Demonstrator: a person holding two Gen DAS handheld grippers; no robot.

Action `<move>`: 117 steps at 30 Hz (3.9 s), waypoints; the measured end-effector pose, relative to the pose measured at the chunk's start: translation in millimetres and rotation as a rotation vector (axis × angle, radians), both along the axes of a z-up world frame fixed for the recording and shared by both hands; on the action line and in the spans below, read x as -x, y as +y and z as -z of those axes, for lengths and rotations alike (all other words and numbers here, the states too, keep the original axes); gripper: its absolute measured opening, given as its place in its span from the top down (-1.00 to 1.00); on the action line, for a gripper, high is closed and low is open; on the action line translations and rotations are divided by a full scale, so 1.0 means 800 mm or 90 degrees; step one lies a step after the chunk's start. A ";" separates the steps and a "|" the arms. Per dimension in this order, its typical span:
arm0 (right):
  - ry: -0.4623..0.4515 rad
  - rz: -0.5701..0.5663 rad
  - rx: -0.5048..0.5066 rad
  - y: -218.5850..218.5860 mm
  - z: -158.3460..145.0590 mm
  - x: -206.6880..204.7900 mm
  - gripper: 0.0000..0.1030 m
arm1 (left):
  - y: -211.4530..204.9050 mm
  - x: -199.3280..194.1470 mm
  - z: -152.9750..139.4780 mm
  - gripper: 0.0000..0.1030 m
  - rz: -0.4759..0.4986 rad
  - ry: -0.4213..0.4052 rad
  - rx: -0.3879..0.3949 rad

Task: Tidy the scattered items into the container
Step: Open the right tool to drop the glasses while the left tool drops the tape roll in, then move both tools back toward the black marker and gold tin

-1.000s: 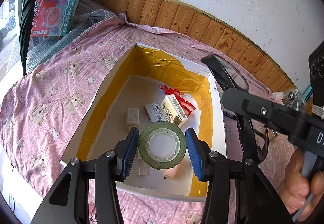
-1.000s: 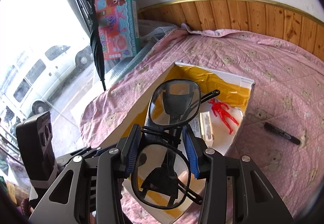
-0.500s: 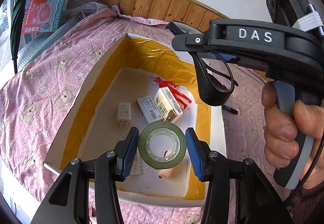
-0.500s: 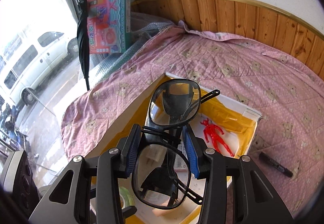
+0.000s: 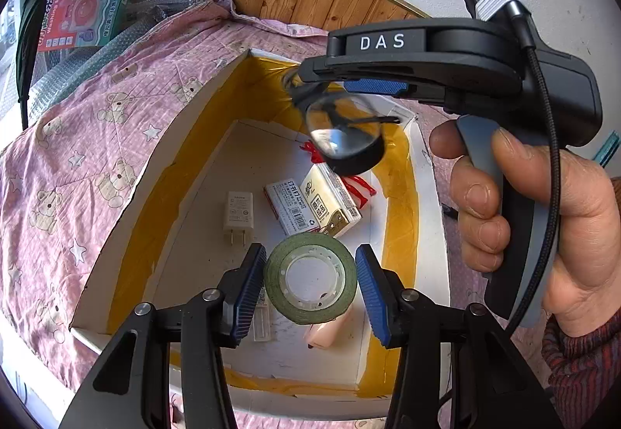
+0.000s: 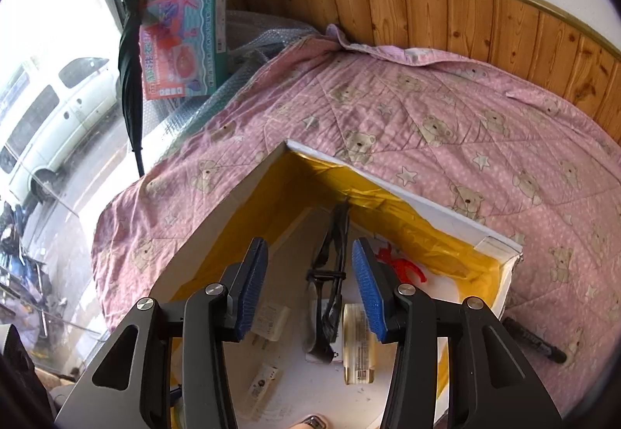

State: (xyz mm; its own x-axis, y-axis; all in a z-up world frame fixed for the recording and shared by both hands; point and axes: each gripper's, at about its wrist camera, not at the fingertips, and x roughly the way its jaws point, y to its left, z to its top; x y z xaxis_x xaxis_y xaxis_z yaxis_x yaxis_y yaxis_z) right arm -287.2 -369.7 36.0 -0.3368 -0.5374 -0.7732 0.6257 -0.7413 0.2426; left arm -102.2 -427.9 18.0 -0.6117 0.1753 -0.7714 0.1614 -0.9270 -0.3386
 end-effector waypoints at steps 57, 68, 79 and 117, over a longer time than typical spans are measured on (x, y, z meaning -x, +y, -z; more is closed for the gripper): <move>-0.094 0.134 0.296 0.274 -0.028 -0.240 0.07 | 0.102 -0.089 -0.084 -0.02 0.046 0.062 0.083; -0.082 0.180 0.330 0.340 -0.030 -0.262 0.07 | 0.161 -0.097 -0.099 -0.02 0.100 0.074 0.106; -0.083 0.229 0.349 0.398 -0.018 -0.264 0.08 | 0.218 -0.090 -0.094 -0.02 0.156 0.067 0.120; -0.105 0.460 0.244 0.567 0.094 -0.118 0.06 | 0.292 0.183 0.069 -0.09 0.172 -0.054 0.107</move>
State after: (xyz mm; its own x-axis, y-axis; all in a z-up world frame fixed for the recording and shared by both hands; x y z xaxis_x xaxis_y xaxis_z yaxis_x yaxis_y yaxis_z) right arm -193.2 84.1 -39.0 -0.5980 -0.4687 -0.6502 -0.0372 -0.7941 0.6066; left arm -248.6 -193.9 -37.6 -0.4928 0.1878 -0.8496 -0.0764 -0.9820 -0.1728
